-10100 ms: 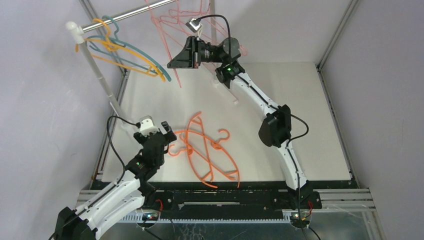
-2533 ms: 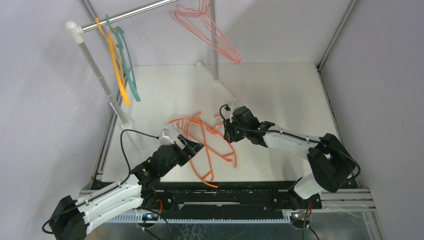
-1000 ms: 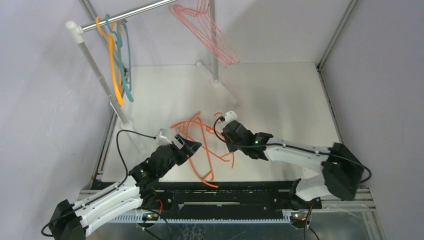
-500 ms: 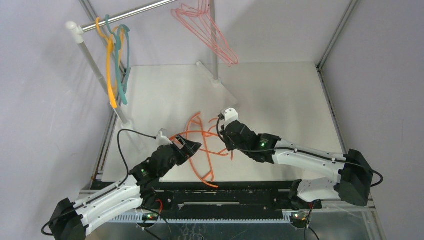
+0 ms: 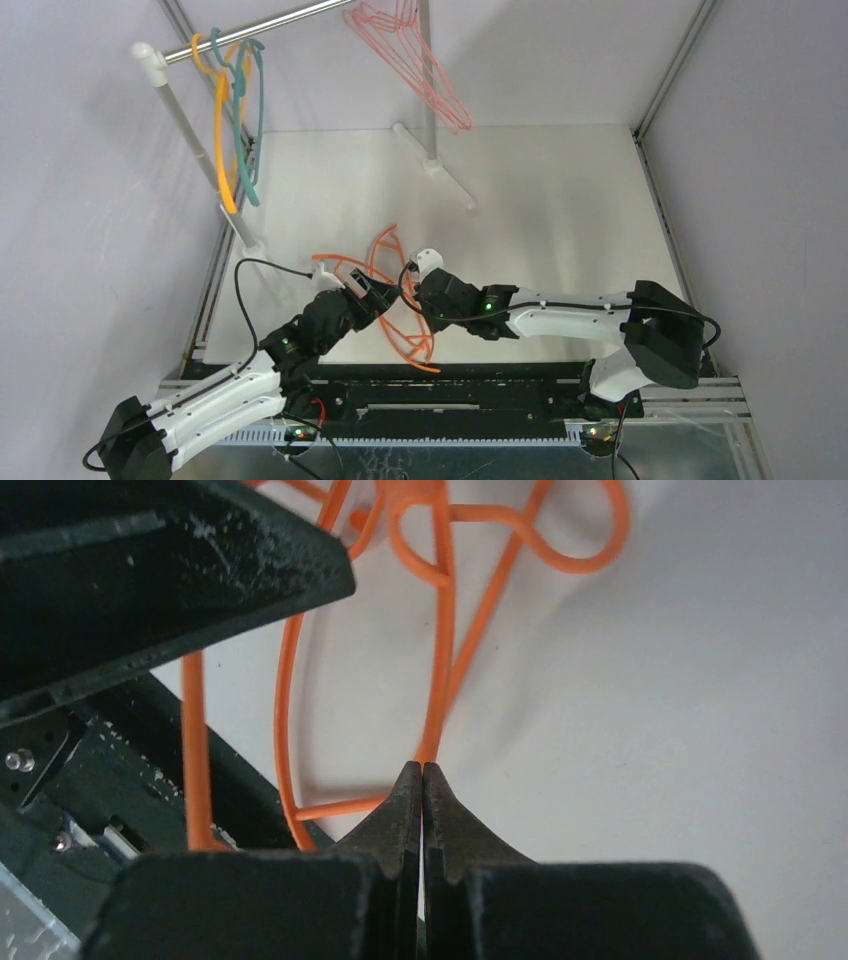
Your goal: Organize the hangers
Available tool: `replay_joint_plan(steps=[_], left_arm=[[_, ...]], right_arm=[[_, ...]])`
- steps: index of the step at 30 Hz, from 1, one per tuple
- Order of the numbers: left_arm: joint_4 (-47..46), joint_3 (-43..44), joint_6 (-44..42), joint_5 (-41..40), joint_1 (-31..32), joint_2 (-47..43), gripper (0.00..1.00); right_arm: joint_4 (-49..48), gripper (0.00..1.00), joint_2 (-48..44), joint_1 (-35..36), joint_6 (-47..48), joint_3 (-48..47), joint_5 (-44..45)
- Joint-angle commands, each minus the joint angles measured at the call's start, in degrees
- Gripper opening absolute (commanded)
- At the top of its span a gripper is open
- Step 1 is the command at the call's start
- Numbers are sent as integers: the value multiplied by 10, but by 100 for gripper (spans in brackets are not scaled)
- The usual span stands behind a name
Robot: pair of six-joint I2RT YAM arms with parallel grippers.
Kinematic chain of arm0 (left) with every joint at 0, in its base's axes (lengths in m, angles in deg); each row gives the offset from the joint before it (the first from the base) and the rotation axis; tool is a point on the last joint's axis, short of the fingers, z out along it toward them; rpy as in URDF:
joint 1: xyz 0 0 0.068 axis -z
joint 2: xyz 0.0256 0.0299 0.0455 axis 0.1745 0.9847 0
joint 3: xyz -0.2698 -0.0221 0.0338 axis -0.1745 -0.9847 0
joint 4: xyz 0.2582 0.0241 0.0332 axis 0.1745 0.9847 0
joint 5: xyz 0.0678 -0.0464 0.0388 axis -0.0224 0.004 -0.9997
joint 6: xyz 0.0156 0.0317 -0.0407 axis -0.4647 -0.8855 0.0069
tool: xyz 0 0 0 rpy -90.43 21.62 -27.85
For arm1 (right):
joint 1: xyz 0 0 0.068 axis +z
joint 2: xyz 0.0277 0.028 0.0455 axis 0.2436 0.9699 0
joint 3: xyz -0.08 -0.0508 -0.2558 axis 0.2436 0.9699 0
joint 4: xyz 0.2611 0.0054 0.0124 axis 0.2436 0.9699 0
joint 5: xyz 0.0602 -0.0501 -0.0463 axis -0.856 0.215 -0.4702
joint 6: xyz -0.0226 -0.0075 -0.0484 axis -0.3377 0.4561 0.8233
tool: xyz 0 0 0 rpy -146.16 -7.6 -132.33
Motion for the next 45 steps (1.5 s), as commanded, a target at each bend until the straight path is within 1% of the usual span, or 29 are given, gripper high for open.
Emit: replay_joint_plan(steps=[1,4,5,6,7,8,9,10,11,15,18,20,24,25,27,28,29,30,31,34,36,41,45], left_arm=[[-13,19,-13,-8,3,-4,98],[-18,18,-13,-6,3,2,98],[-26,17,-16,-1,4,6,95],[-46,12,-26,7,3,9,89],[-65,8,-30,15,3,13,77],[-84,2,-32,22,4,17,54],[-91,-2,-29,22,3,22,23],[-90,-2,-24,18,3,29,4],[-88,-2,-22,14,3,38,1],[-98,-4,-30,9,4,61,0],[-122,-14,-45,7,3,56,0],[-118,-12,-57,-11,3,46,0],[-116,-4,-80,-34,3,8,0],[-113,2,-87,-38,3,1,0],[-99,24,-103,-45,3,-11,0],[-99,33,-109,-48,3,-14,0],[-100,42,-114,-49,3,-17,0],[-102,50,-120,-49,3,-17,0],[-105,59,-128,-48,4,-15,0],[-120,82,-144,-38,3,-5,0],[-136,88,-146,-26,4,-3,0],[-163,98,-151,6,3,-2,0],[-194,91,-154,17,4,-3,0]], right_arm=[[-53,0,0,13,-31,1,-14],[-60,0,-11,11,-26,-2,-15],[-60,0,-14,10,-22,-5,-16],[-59,0,-17,8,-20,-7,-19],[-59,0,-20,6,-17,-9,-23],[-60,0,-23,5,-15,-12,-25],[-62,0,-26,4,-12,-12,-29],[-63,0,-28,2,-10,-13,-32],[-63,0,-31,0,-10,-14,-33],[-53,0,-42,-3,-10,-14,-28],[-37,0,-61,-3,-13,-6,-5],[-28,0,-83,-9,-23,12,10],[-36,0,-129,-30,-52,76,-6],[-38,4,-141,-33,-59,93,-11],[-51,18,-165,-35,-70,125,-23],[-58,26,-175,-37,-77,138,-30],[-64,38,-185,-41,-87,152,-37],[-73,45,-193,-45,-89,159,-48],[-82,50,-204,-47,-90,166,-58],[-123,57,-226,-59,-90,180,-93],[-163,60,-241,-86,-97,196,-139],[-288,61,-257,-150,-121,236,-255],[-354,61,-238,-171,-127,242,-308]])
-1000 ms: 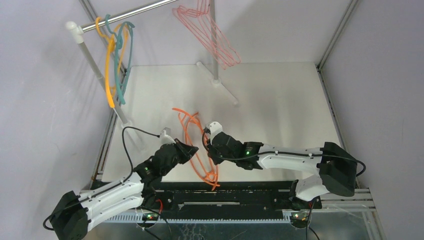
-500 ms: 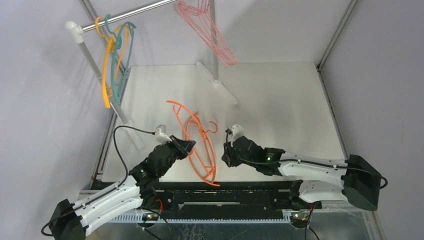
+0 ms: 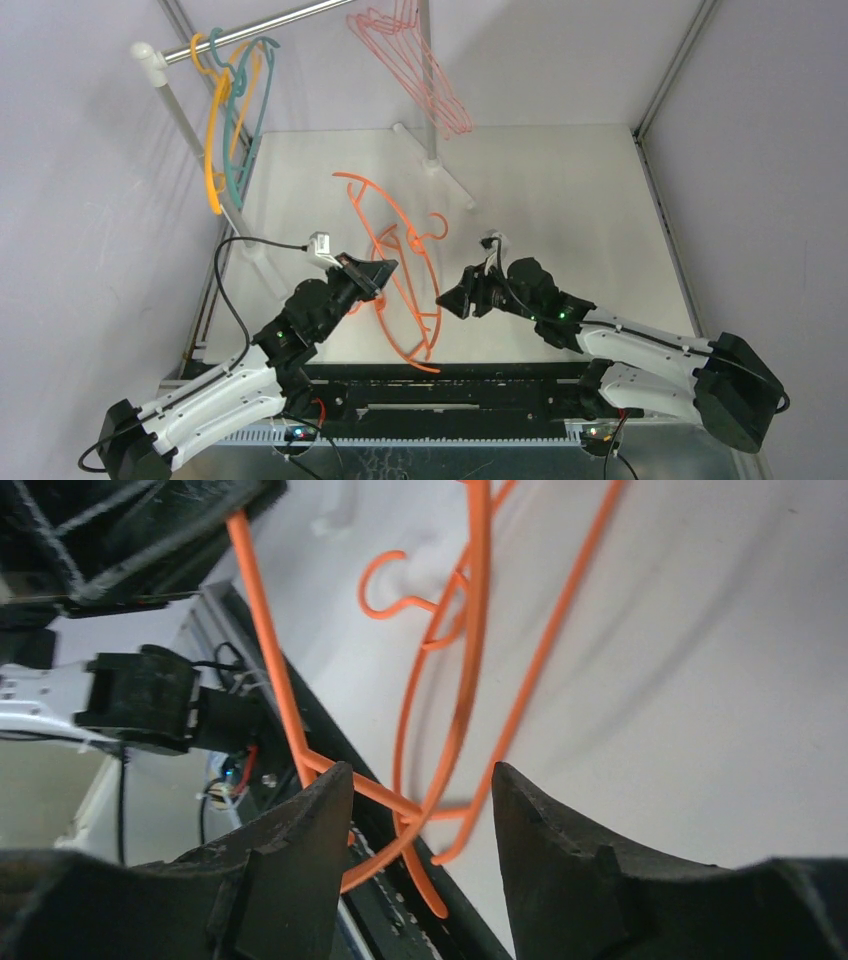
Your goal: Organize the hangers
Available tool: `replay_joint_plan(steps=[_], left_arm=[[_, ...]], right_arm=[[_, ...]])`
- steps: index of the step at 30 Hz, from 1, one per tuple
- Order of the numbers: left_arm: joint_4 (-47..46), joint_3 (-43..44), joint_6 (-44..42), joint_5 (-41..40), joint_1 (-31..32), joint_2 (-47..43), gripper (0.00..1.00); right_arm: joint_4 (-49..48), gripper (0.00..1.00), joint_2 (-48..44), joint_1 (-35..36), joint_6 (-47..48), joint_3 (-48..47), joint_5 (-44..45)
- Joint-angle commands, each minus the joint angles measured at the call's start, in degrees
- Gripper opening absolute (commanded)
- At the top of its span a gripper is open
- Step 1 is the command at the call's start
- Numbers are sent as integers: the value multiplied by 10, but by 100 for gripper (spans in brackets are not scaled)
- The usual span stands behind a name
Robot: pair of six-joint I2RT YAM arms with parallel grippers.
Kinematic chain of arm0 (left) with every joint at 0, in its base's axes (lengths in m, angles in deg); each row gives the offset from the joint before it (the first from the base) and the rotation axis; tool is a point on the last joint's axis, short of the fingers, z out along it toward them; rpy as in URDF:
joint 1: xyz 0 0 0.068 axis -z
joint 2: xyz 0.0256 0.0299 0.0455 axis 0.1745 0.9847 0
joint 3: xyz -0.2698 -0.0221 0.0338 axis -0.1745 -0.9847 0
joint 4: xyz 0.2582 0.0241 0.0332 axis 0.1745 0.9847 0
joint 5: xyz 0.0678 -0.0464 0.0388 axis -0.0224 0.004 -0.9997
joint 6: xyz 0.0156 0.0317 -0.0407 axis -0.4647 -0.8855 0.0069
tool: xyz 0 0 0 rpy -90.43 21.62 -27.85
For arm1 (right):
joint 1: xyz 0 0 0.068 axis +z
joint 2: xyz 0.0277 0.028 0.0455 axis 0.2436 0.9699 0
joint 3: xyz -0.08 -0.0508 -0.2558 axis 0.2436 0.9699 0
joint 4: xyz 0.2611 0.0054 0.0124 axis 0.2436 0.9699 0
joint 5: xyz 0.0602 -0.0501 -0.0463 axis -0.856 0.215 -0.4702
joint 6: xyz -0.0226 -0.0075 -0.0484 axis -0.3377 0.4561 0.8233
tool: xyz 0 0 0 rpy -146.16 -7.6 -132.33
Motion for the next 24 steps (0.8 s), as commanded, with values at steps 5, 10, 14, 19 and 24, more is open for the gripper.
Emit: replay_joint_plan(steps=[5,10,14,19,24], left_arm=[[-101,15,-17,39,2,-4,0],[-114,16,-22,43,2,-6,0],[-109,14,-27,37,2,-16,0],[-111,12,-26,35,2,-21,0],[-126,9,-17,43,2,-13,0]], right_arm=[[-167,61,53,-22,-40,1,-124],[-182,64,73,-22,-48,1,-128],[-147,65,49,-24,-38,9,-96],[-128,65,37,-33,-33,19,-92],[-183,65,59,-35,-50,27,-123]])
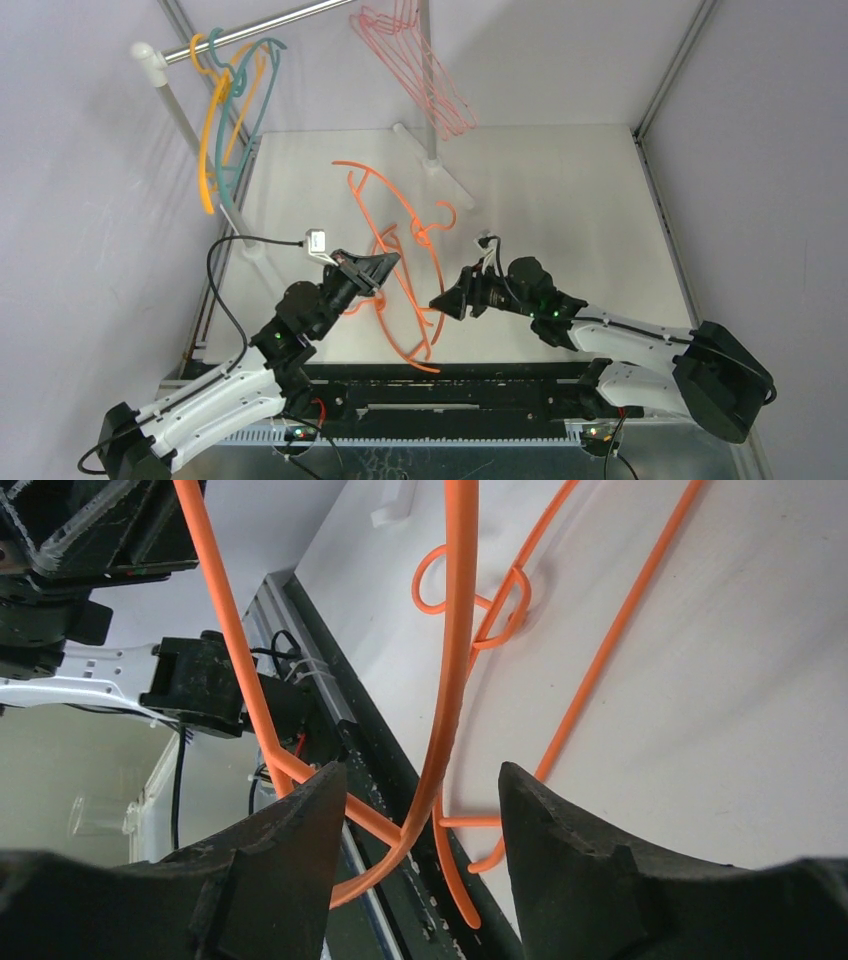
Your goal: Organize the hangers
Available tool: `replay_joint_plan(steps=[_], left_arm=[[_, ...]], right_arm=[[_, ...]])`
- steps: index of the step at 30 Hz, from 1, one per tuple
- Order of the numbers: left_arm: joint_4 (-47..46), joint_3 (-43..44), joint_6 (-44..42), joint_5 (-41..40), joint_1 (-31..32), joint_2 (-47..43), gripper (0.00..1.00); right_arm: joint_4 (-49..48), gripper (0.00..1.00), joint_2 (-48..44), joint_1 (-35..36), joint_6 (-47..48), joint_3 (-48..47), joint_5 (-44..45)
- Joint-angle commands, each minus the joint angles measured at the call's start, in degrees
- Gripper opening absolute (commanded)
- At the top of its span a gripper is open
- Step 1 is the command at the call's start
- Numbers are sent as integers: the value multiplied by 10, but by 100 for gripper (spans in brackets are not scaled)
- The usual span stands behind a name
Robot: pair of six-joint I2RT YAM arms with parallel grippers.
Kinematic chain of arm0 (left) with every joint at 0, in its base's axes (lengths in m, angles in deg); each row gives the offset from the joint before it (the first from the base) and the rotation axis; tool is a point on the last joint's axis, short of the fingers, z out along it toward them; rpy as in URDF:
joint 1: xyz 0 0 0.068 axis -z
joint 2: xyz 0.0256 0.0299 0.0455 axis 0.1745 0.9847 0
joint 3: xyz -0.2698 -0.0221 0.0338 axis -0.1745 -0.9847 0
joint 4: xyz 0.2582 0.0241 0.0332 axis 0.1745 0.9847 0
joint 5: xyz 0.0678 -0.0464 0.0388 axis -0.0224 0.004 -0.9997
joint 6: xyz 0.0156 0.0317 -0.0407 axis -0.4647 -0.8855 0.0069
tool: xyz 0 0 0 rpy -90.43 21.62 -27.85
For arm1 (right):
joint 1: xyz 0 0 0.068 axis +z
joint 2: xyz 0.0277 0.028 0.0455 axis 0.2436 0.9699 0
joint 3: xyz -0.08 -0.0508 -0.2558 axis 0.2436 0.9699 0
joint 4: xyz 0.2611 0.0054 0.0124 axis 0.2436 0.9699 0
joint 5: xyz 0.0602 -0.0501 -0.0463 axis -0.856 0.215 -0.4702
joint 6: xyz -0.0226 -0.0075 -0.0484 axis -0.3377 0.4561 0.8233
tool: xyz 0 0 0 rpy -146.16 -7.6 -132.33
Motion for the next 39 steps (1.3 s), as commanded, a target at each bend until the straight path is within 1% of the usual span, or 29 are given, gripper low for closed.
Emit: replay_joint_plan(steps=[1,5,7,8,9,10,11,13,15,16,17,19,21,22,23,27,31,34,36,39], left_arm=[[-56,6,0,10,2,3,0],[-75,-1,1,13,2,18,0],[-78,-2,-3,13,2,23,0],[-78,-2,-7,11,3,24,0],[-75,-3,-11,7,2,26,0],[-71,-3,-15,4,2,27,0],[-67,-4,-20,2,2,29,0],[-55,-4,-29,-3,1,33,0],[-39,-3,-42,-8,2,39,0],[-23,2,-53,-9,1,44,6],[-5,5,-62,-13,1,49,27],[16,2,-82,-20,1,56,63],[38,-9,-88,-40,1,57,89],[50,-14,-91,-54,1,56,96],[62,-20,-91,-67,1,54,99],[90,-40,-99,-94,2,39,100],[90,-59,-107,-89,2,5,99],[65,-71,-133,-54,1,-31,99],[44,-77,-146,-25,2,-56,100],[45,-69,-165,-2,2,-82,99]], right_arm=[[-77,65,17,-3,-20,3,-30],[-165,65,52,-3,-44,1,-55],[-194,61,67,-3,-51,-6,-69],[-203,54,75,-3,-52,-11,-78],[-207,39,81,-3,-51,-18,-88],[-205,18,88,-3,-48,-25,-98],[-203,1,91,-3,-48,-29,-101],[-196,0,91,-1,-45,-30,-95],[-168,0,82,1,-36,-30,-74],[-148,0,72,3,-31,-31,-58],[-126,0,62,5,-23,-31,-37],[-66,0,32,17,3,-36,17],[14,0,2,43,45,-54,96],[54,0,-10,58,66,-67,136],[88,0,-23,72,82,-80,188],[192,0,-45,108,113,-122,314],[279,0,-24,126,135,-191,430],[305,0,5,114,145,-229,468],[289,0,17,109,160,-239,483],[274,0,37,102,179,-259,496]])
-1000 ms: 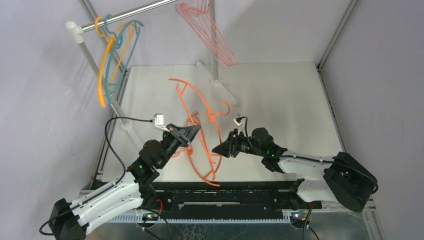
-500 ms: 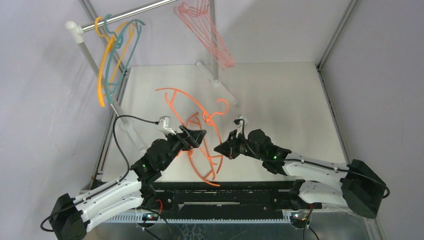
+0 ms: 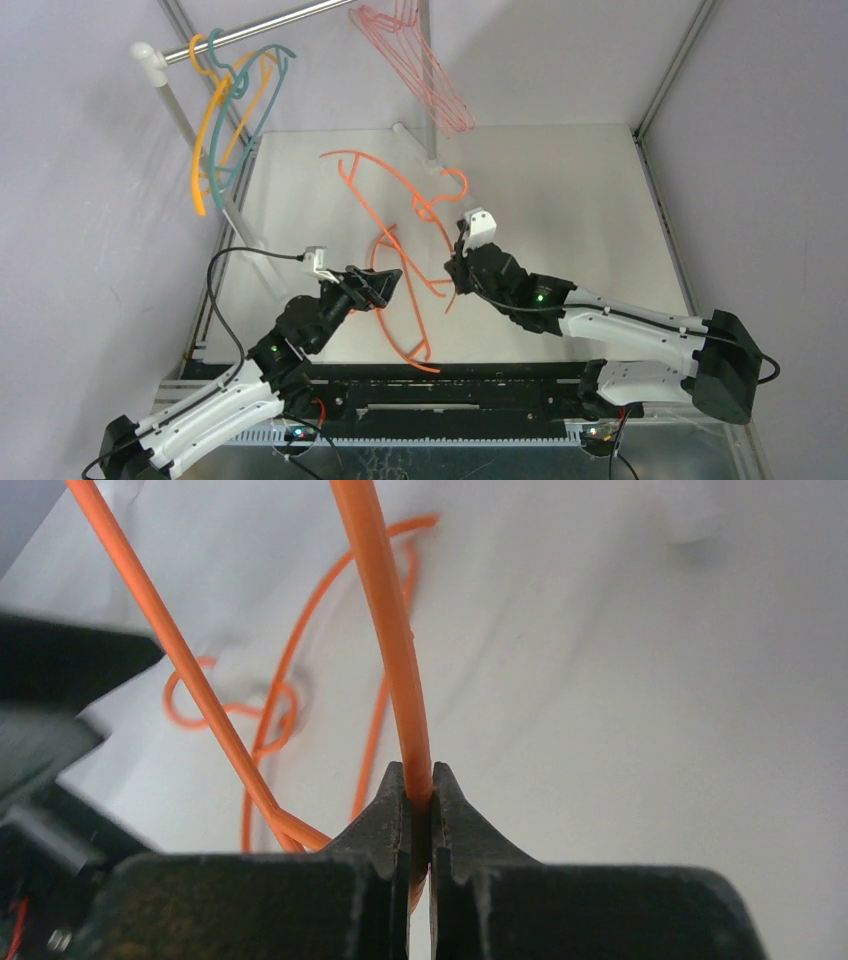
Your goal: Organize the hangers
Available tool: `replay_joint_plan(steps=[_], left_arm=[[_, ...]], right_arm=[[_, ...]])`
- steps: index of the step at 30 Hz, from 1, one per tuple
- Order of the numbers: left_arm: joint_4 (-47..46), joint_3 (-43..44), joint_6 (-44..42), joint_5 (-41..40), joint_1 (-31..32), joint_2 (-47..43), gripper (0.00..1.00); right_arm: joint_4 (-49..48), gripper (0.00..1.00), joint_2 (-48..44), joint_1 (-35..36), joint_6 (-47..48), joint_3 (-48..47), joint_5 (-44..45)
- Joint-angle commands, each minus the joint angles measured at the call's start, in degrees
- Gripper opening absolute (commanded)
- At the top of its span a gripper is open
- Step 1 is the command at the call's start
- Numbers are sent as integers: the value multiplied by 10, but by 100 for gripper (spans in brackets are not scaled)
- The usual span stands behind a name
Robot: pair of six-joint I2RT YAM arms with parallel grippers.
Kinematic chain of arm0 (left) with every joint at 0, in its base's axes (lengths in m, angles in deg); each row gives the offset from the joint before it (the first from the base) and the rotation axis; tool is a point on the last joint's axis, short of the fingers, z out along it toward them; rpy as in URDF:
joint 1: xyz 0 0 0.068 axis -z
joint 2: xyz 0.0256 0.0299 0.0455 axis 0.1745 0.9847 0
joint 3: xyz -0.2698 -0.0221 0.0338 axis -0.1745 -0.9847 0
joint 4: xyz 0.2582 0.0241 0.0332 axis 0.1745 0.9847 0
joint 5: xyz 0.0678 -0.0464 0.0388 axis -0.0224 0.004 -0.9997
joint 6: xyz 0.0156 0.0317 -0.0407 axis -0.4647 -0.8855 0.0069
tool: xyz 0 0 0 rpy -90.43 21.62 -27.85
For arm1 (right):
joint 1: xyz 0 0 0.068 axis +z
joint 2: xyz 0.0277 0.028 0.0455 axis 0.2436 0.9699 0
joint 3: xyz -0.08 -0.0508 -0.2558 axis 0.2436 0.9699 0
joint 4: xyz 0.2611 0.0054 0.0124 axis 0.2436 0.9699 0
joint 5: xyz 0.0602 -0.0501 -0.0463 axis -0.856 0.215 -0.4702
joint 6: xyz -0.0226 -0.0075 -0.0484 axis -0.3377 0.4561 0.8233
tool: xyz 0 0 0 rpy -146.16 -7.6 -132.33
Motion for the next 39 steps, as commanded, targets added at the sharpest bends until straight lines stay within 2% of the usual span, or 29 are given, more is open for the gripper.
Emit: replay_joint_plan(steps=[1,5,12,19,26,34,39], left_arm=[[-2,1,-57,42,-2,-32,99],[-11,6,-62,59,-2,-39,99],[47,17,-69,11,-2,12,99],[68,23,-67,-7,-1,31,100],[83,20,-67,-2,-1,3,99],[95,19,-82,-7,-1,-7,99],[93,25,-87,-3,-1,7,99]], right_arm=[[-38,0,15,-19,36,-54,95],[-50,0,40,-18,50,-78,94],[-13,0,99,14,103,-184,124],[71,0,213,9,195,-384,158],[125,0,368,-33,273,-595,209],[120,0,436,-66,273,-683,243],[108,0,496,-71,311,-767,269]])
